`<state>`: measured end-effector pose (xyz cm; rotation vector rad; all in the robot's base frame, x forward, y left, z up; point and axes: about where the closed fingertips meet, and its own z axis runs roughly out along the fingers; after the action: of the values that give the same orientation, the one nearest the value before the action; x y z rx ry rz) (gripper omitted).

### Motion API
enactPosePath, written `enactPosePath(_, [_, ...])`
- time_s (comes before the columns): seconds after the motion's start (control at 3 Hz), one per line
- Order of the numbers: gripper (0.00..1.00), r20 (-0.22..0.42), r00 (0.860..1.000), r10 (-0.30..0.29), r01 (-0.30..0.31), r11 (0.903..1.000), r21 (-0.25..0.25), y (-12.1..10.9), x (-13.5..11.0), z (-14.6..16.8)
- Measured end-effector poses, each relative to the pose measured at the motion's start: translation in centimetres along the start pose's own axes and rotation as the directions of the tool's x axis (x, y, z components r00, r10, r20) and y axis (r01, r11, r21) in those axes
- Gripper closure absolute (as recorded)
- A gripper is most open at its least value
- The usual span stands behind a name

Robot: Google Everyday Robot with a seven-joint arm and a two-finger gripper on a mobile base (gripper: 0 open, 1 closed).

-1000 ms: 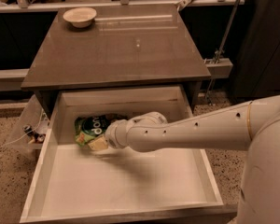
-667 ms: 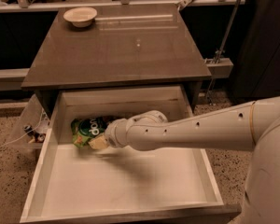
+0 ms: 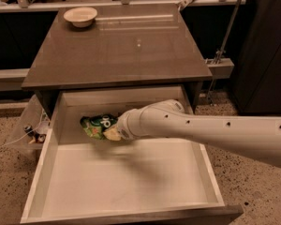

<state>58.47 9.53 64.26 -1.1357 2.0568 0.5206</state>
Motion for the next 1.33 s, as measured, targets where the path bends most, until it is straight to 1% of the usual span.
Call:
enactPosePath(0.33, [1.0, -0.041, 0.998, -0.038, 0.04, 0.9987, 0.032, -2.8, -0.6, -5.3])
enactPosePath(0.67, [1.0, -0.072, 0.995, -0.066, 0.07, 0.9962, 0.052, -4.3, -1.3, -8.9])
enactPosePath(1.0, [1.0, -0.073, 0.994, -0.083, 0.086, 0.9952, 0.047, -4.6, -2.8, -11.5])
enactPosePath(1.33, [1.0, -0.028, 0.989, -0.147, 0.149, 0.987, 0.06, -3.7, -6.0, -14.9])
